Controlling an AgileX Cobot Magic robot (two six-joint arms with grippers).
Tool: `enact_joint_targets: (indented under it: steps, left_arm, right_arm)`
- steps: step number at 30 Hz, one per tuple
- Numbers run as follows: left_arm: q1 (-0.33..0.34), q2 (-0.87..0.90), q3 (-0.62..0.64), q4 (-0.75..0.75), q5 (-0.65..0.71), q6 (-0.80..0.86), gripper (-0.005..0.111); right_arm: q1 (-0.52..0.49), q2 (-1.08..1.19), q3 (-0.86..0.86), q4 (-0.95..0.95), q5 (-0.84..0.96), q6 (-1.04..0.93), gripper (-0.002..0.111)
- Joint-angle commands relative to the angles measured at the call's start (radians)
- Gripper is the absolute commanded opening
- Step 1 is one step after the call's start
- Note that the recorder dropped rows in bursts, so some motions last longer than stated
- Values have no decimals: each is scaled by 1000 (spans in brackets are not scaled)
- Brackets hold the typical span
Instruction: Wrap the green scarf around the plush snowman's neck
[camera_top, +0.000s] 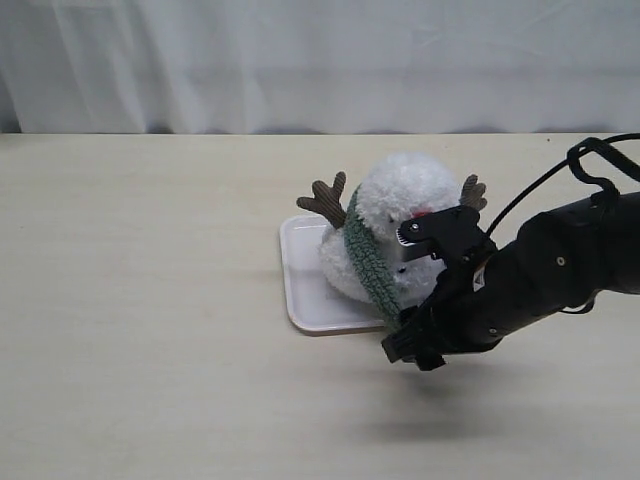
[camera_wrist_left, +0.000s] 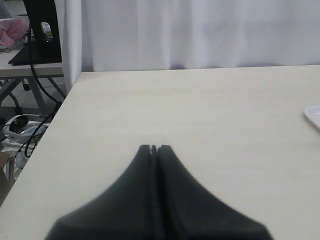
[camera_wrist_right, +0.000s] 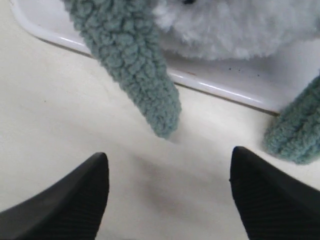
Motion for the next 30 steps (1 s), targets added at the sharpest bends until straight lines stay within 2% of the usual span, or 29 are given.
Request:
enact_joint_targets:
  steps: [1,8,15,21,24,28,30]
  left_arm:
    - [2,-2,4,-8,-9,-3,0]
    - [2,-2,4,-8,-9,-3,0]
    - [2,-2,4,-8,-9,-3,0]
    - [2,-2,4,-8,-9,-3,0]
    - [2,-2,4,-6,-9,-3,0]
    - [2,-2,4,-6,-9,-3,0]
    - [2,-2,4,-6,-9,-3,0]
  right_arm:
    - [0,-7,4,34,-40,-16,66]
    - [0,4,4,202,-48,-227,65]
    - [0,69,4,209,-113,-246,49]
    - [0,112,4,209,-182,-255,47]
    - [0,112,4,209,-191,-264,32]
    - [0,112,4,209,-165,-335,5]
    - [0,112,4,207,-147,-356,4]
